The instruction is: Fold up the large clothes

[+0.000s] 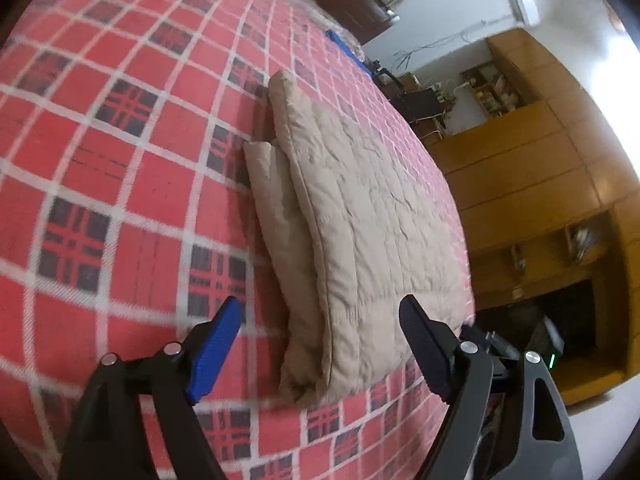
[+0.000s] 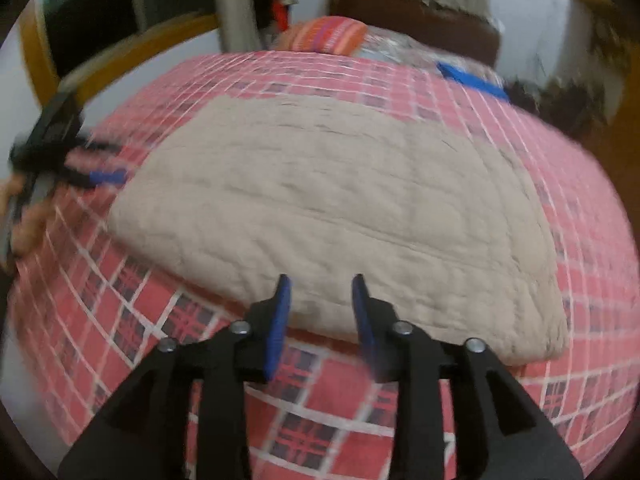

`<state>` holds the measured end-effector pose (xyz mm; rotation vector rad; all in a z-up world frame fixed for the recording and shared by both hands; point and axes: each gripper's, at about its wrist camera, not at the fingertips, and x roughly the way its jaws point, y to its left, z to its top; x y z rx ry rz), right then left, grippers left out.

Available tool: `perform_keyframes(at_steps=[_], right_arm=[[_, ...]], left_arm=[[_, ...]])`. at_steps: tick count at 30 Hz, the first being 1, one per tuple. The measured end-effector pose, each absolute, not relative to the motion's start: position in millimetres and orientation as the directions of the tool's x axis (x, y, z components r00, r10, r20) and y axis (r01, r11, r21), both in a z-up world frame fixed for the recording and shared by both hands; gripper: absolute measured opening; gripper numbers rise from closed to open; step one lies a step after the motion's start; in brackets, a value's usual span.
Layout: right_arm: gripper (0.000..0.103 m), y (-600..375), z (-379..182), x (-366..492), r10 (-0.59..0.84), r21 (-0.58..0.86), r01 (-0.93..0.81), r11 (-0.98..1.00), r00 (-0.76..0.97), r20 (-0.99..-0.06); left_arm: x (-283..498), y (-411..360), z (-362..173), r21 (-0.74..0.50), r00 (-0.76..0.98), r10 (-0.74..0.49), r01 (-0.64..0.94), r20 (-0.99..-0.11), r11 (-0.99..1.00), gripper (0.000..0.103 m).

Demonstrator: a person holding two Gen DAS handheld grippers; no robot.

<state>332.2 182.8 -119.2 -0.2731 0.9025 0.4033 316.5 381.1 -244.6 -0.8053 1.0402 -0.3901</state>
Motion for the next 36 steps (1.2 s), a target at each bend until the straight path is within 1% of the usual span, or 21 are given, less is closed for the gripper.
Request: perform_keyframes(at_steps=[2,3,5,10,12,14,15,16,18,22,24,26,28,30,36], right_arm=[[0.035,209,-123,334,0.187,-0.147,-0.483,0.863,0.576,-0.795],[0.035,221,-127,333,0.183,-0.166,-0.499,0.851,0.577,-0.796],[0.035,232,-130,332,0.193,-0.161,-0.515,0.842,0.565,-0.802],[0.037,250,-157,354,0.167,-0.128,-0.517,0.846,0.485,-0.858],[0.037,248,-148,355,0.183,-0.108,-0.51,0.854,0.487,-0.854],[0.04,251,-134,343,0.184,-0.136,-0.514,0.847,0.523,-0.832],[0.051,257,-127,334,0.165,-0.187,-0.521,0.833,0.556,-0.815],[0.065,265,-123,325,0.149,-0.235,-0.53,0.815,0.584,-0.798],[0.075,285,-122,306,0.128,-0.32,-0.553,0.769,0.624,-0.771],[0.075,322,-140,280,0.073,-0.481,-0.573,0.664,0.69,-0.72],[0.075,342,-151,271,0.045,-0.58,-0.547,0.604,0.75,-0.66],[0.076,358,-159,266,0.033,-0.64,-0.527,0.559,0.786,-0.618],[0.082,369,-163,265,0.029,-0.68,-0.509,0.527,0.811,-0.585],[0.082,380,-171,267,0.01,-0.722,-0.486,0.492,0.833,-0.553],[0.081,400,-185,283,-0.014,-0.77,-0.464,0.439,0.853,-0.522]], left_arm=[[325,380,-249,-0.753,0.468,-0.639,-0.093,-0.611,0.652,0.081],[333,380,-251,-0.755,0.464,-0.641,-0.099,-0.612,0.649,0.081],[343,382,-252,-0.756,0.474,-0.634,-0.112,-0.611,0.645,0.081],[368,378,-264,-0.77,0.44,-0.658,-0.134,-0.611,0.624,0.081],[376,377,-270,-0.764,0.424,-0.658,-0.146,-0.622,0.628,0.081],[380,376,-272,-0.764,0.419,-0.662,-0.141,-0.622,0.629,0.081],[381,376,-271,-0.767,0.416,-0.666,-0.137,-0.619,0.627,0.081],[383,377,-272,-0.769,0.413,-0.67,-0.135,-0.616,0.624,0.081],[389,378,-272,-0.77,0.412,-0.671,-0.141,-0.617,0.622,0.081],[397,370,-271,-0.772,0.394,-0.68,-0.139,-0.618,0.621,0.081],[398,365,-267,-0.763,0.386,-0.675,-0.139,-0.628,0.631,0.081],[405,364,-265,-0.76,0.379,-0.675,-0.138,-0.633,0.635,0.081],[411,362,-263,-0.752,0.37,-0.671,-0.137,-0.643,0.645,0.081],[416,361,-262,-0.746,0.366,-0.667,-0.138,-0.649,0.651,0.081],[429,363,-266,-0.744,0.349,-0.67,-0.139,-0.655,0.654,0.081]])
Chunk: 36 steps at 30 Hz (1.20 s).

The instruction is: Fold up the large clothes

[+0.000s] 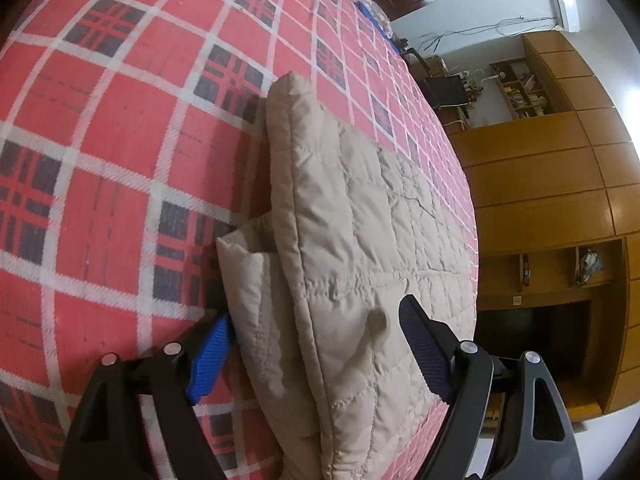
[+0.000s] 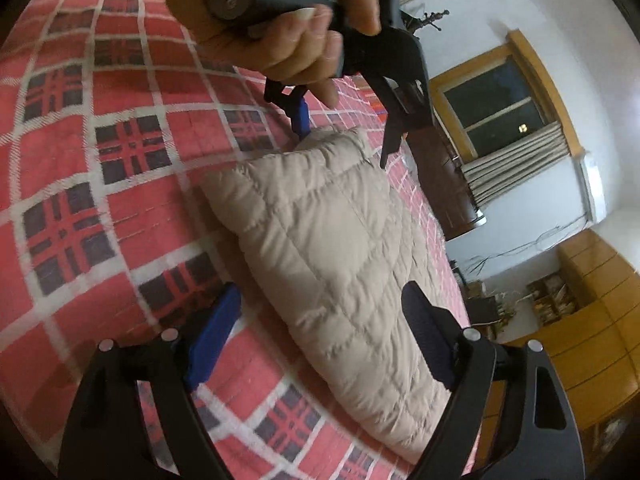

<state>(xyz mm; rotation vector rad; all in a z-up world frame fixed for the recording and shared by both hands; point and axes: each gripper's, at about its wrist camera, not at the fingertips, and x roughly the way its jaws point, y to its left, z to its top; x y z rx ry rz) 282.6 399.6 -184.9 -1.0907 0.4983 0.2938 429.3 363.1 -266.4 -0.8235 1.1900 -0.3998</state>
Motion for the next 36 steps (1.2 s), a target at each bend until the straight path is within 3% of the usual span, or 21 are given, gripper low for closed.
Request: perform_keyframes(at_steps=[9,14,20,25,36], right_arm=[[0.077,425,-194,292,-0.027,-0.784,-0.444,0.433,0.863,-0.504],[0.069,436,-196,293,-0.026,-0.78,-0.452,0.433,0.859,-0.512],[0.047,434,-190,288,-0.015,-0.742,-0.478,0.471,0.836,-0.548],[0.033,428,-174,284,0.011,-0.712,-0.474,0.518,0.836,-0.549],[0.027,405,-127,288,0.059,-0.635,-0.437,0.637,0.849,-0.525]], left_arm=[[439,360,-270,-0.74,0.321,-0.68,-0.12,-0.659,0.661,0.079],[443,364,-275,-0.736,0.291,-0.683,-0.143,-0.67,0.662,0.052],[442,368,-270,-0.725,0.286,-0.674,-0.139,-0.682,0.675,0.038],[441,370,-258,-0.718,0.293,-0.665,-0.134,-0.687,0.683,0.032],[438,356,-203,-0.676,0.317,-0.624,-0.081,-0.714,0.732,0.024]])
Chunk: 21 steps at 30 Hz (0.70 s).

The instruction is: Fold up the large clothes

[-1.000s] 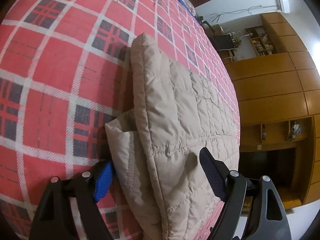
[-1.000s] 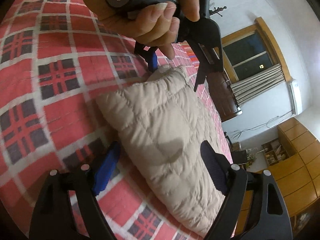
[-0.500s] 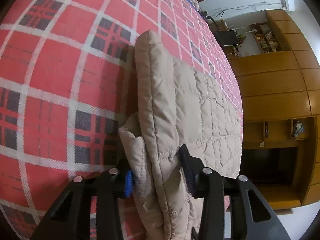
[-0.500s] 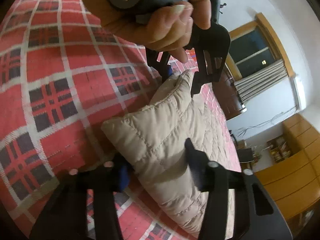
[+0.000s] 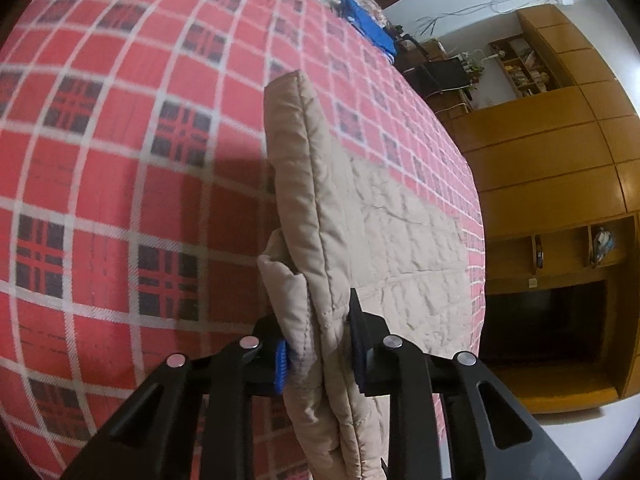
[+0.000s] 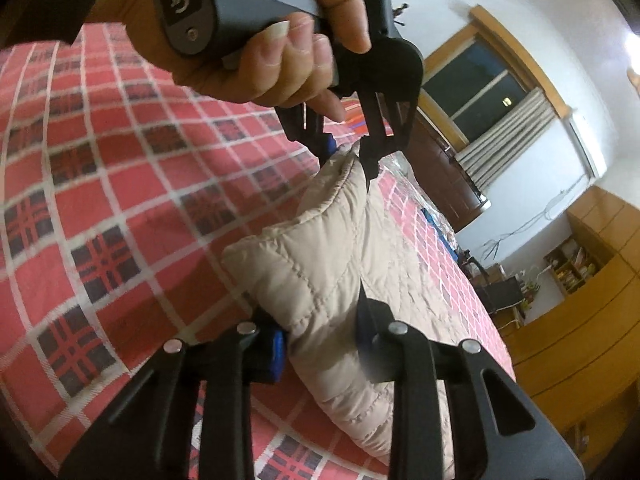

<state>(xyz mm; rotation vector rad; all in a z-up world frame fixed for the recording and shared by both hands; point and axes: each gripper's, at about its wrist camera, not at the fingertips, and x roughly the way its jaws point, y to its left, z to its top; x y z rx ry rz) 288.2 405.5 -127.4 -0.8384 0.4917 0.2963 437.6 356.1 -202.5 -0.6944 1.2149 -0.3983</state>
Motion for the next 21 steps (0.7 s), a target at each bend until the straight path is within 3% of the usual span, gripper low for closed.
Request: perform_keyframes(at_steps=[21], right_arm=[[0.025,347,-56,287,0.112,-0.465,-0.356,0.811,0.874,-0.474]], left_arm=[[445,283,-100,-0.578,0.363,-0.551,0.041,-0.751,0.815,0.021]])
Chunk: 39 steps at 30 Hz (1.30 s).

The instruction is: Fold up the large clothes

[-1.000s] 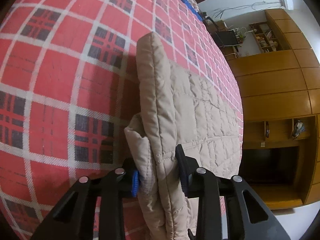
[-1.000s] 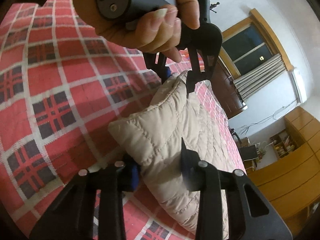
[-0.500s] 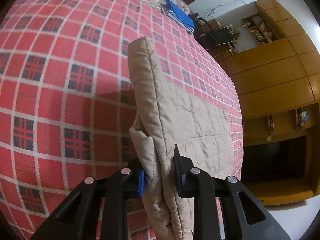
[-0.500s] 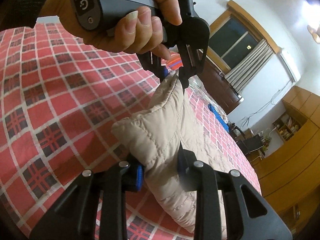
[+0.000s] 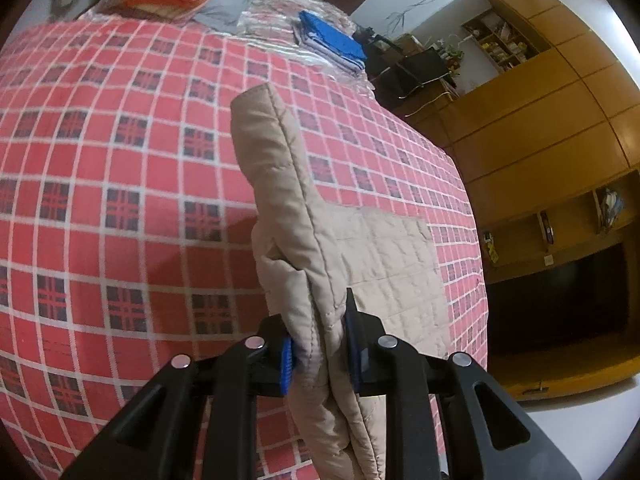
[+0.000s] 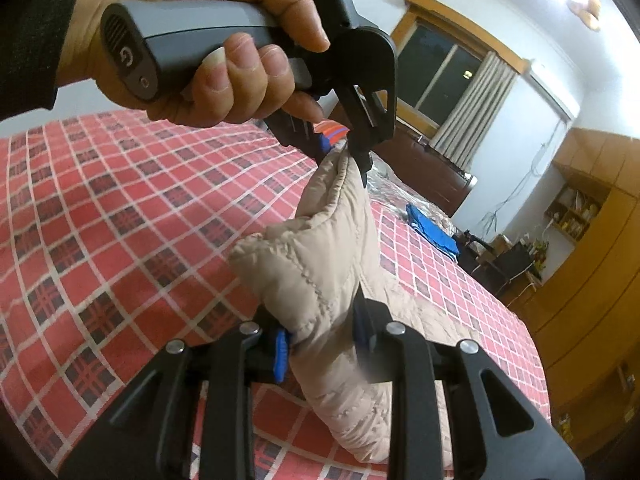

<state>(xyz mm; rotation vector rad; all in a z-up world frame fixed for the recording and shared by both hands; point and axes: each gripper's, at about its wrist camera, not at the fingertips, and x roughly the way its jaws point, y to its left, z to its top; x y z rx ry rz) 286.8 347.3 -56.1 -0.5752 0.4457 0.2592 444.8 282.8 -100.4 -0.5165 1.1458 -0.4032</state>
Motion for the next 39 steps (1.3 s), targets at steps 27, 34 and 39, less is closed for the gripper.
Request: perform_keyframes(at_steps=[27,34,39], right_arm=[[0.023,274,-21,284,0.115,-0.328,-0.261,0.908,0.907,-0.404],[0.023,252,-18,284,0.11,-0.288,-0.236,0.928,0.912,-0.395],[0.023,234,-17,284,0.105,-0.258,-0.218,0.941,0.915,-0.39]], left_arm=[[454,186,-43,-0.497,0.382,-0.505,0.127,-0.774,0.858,0.02],[458,158,-34,-0.475,0.376,-0.495,0.153,-0.783,0.867,0.02],[461,134,-29,-0.461,0.369,-0.489,0.169,-0.79,0.871,0.02]])
